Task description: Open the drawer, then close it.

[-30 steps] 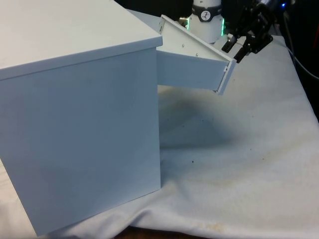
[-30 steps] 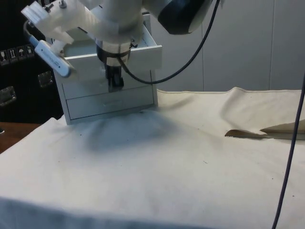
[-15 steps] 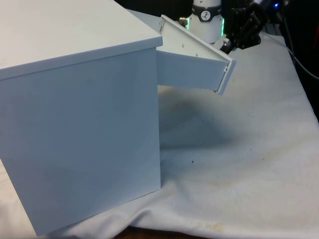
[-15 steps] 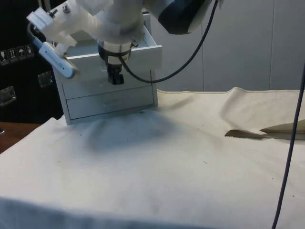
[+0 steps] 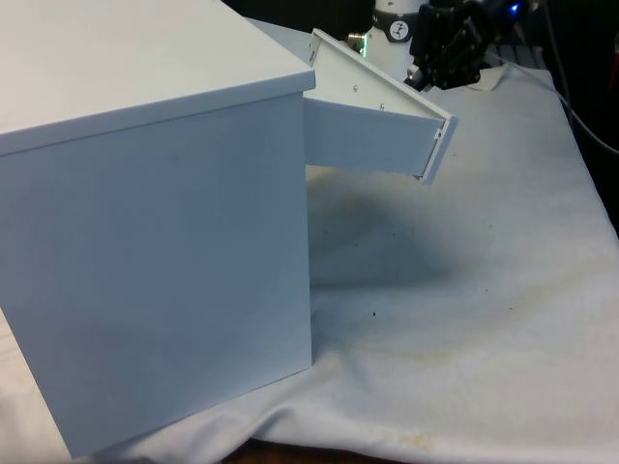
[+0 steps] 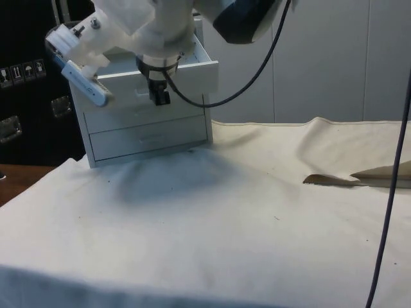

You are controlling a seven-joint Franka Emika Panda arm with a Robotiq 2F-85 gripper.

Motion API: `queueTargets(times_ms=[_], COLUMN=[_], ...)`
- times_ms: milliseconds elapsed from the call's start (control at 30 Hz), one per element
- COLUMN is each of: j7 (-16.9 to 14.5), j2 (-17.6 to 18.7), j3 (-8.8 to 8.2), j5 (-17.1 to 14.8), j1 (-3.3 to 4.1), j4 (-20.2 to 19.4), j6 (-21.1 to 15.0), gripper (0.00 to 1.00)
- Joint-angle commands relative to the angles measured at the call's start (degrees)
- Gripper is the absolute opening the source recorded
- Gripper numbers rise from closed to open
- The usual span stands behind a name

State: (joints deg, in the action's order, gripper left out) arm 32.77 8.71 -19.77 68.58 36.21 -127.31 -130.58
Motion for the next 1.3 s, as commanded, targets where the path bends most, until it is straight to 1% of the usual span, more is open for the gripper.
queueTargets(times_ms=[0,33,67,100,200,267,300,333,367,567,633,667,700,733,833,933,967,1000,1267], j7=[0.0,0.2,0.2,0.2,0.2,0.1,0.0,0.1,-0.1,-0.7,-1.0,-0.2,-1.1,-1.2,-1.6,-2.8,-1.3,-3.0,-5.4], j2=[0.0,0.1,0.1,0.1,0.0,-0.2,-0.2,0.1,-0.2,-0.1,-0.1,-0.1,-0.1,-0.1,-0.3,-0.8,-0.5,-1.0,-2.6], j3=[-0.29,-0.63,-0.63,-1.09,-1.78,-2.52,-2.81,-2.69,-3.09,-4.81,-5.39,-4.81,-5.5,-5.67,-6.25,-6.93,-6.19,-7.05,-8.37], j5=[0.6,1.7,1.7,2.2,2.7,3.0,3.1,2.5,3.2,2.9,2.5,2.4,2.4,2.3,1.8,0.6,0.8,0.3,-1.7], j1=[0.0,-0.17,-0.17,-0.29,-0.4,-0.57,-0.57,-0.23,-0.69,-1.03,-1.38,-0.57,-1.49,-1.6,-1.78,-1.83,-0.97,-1.83,-1.83], j4=[0.0,0.1,0.1,0.1,0.2,0.2,0.3,0.3,0.4,0.7,0.9,0.5,0.9,1.0,1.1,1.4,1.1,1.5,1.8], j6=[0.2,0.2,0.2,-0.1,-0.5,-0.9,-1.0,-0.1,-1.2,-3.1,-4.2,-2.9,-4.5,-4.9,-5.8,-6.7,-5.3,-6.9,-7.7], gripper=[0.0,0.0,0.0,0.0,0.0,0.0,0.0,0.0,0.0,0.0,0.0,0.0,0.0,0.0,0.0,0.0,0.0,0.0,0.0])
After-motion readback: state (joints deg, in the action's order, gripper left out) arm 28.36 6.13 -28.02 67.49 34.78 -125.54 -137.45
